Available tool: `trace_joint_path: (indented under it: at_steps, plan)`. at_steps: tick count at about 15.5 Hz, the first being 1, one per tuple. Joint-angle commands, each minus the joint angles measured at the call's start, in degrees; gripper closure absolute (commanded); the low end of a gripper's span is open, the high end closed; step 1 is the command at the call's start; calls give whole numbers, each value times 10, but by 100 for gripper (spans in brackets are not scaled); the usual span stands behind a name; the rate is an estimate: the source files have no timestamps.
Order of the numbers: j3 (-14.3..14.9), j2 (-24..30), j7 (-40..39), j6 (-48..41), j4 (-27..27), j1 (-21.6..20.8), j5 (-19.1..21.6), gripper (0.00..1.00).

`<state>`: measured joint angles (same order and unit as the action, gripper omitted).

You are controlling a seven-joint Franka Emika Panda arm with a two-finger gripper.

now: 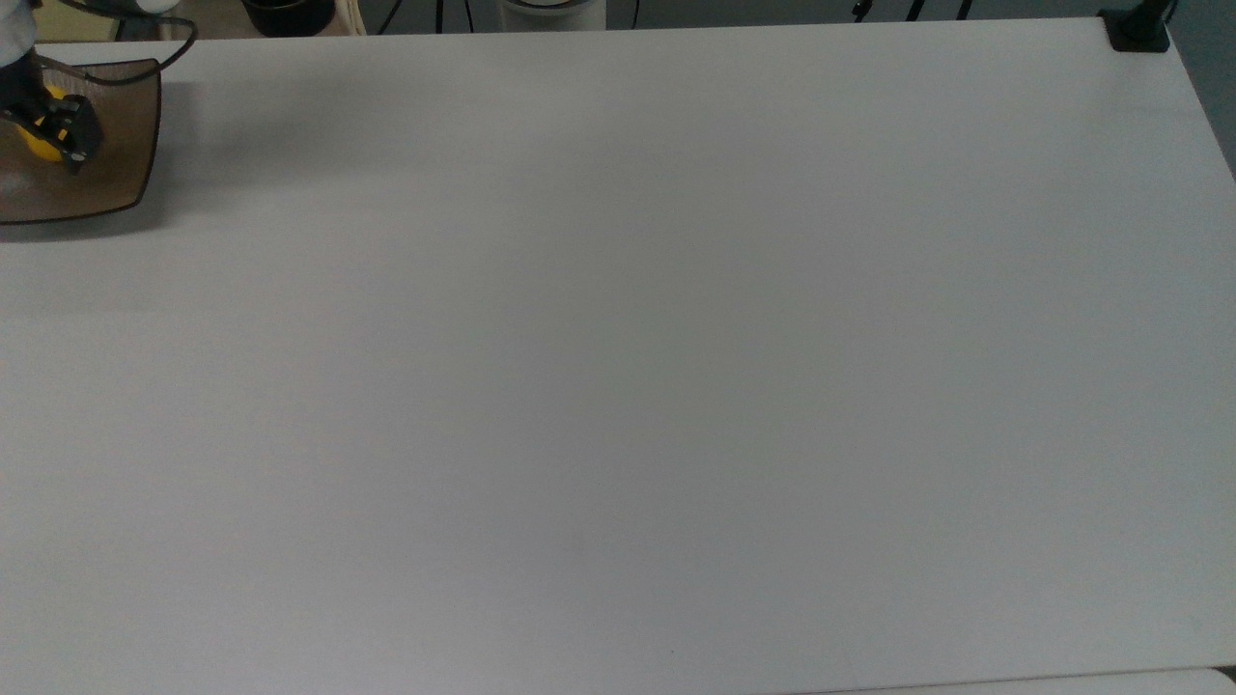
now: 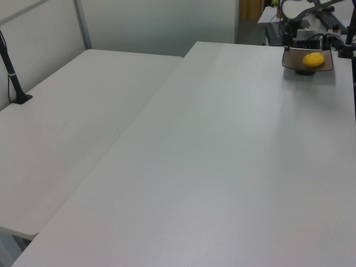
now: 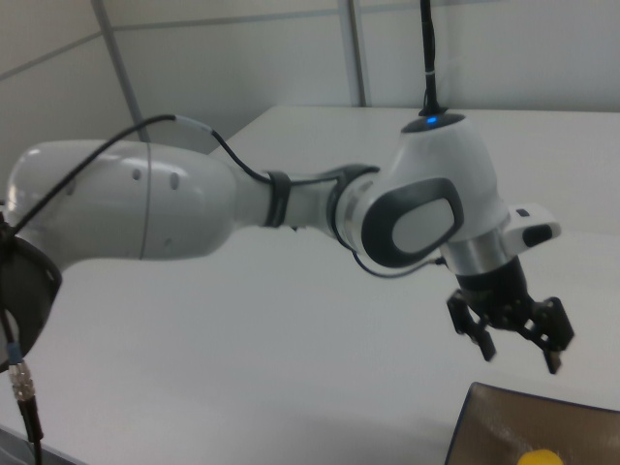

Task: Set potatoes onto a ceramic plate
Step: 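Lift the potato and carry it over the brown ceramic plate, then open the gripper to release the potato onto the plate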

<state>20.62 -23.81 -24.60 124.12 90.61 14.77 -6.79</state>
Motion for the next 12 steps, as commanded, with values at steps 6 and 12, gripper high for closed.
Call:
trace_joint_path:
  at_steps: [6,12]
  plan:
    - [-57,129,9,-214,19,-7,100,1]
    - [-88,225,82,-302,49,-63,113,1]
